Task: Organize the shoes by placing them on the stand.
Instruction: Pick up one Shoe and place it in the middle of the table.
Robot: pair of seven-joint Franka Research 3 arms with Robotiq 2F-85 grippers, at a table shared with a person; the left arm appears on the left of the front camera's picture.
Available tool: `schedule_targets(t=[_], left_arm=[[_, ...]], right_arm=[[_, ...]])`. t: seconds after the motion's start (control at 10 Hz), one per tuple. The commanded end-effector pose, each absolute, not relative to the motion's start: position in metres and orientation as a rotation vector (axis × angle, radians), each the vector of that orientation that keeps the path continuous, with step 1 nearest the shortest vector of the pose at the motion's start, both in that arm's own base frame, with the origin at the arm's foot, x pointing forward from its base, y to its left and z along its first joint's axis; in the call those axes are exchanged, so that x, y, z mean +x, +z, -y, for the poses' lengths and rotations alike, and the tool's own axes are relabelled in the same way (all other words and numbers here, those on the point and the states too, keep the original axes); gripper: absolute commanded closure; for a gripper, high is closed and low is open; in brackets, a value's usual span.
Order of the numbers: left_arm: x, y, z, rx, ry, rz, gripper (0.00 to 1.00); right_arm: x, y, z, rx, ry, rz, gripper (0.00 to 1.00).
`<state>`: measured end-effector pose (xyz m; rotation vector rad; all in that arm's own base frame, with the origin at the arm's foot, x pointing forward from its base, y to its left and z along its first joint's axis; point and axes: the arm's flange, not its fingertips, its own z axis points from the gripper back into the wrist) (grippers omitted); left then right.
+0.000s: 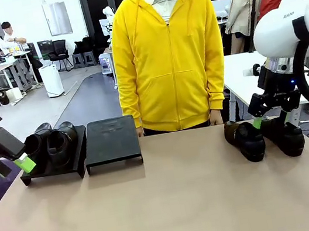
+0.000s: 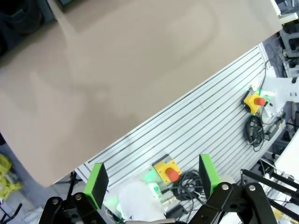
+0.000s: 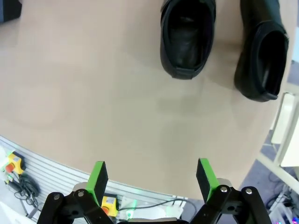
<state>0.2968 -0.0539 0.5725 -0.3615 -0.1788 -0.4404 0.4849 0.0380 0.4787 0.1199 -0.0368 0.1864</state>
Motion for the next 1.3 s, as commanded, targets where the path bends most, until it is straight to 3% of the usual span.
schedule_targets(t=[0.0, 0.5, 1.2], left_arm=[[0.297, 0.573, 0.052, -0.382, -0.456, 0.186, 0.00], [0.297, 0.573, 0.052, -0.382, -0.456, 0.186, 0.00], [0.297, 0.573, 0.052, -0.382, -0.456, 0.186, 0.00]], right_arm=[[0.482, 0.483, -0.038, 0.125, 0.186, 0.030, 0.00], [0.586, 0.438, 0.001, 0.159, 0.057, 0.128, 0.00], [0.645, 0.362, -0.004, 0.098, 0.012, 0.031, 0.00]])
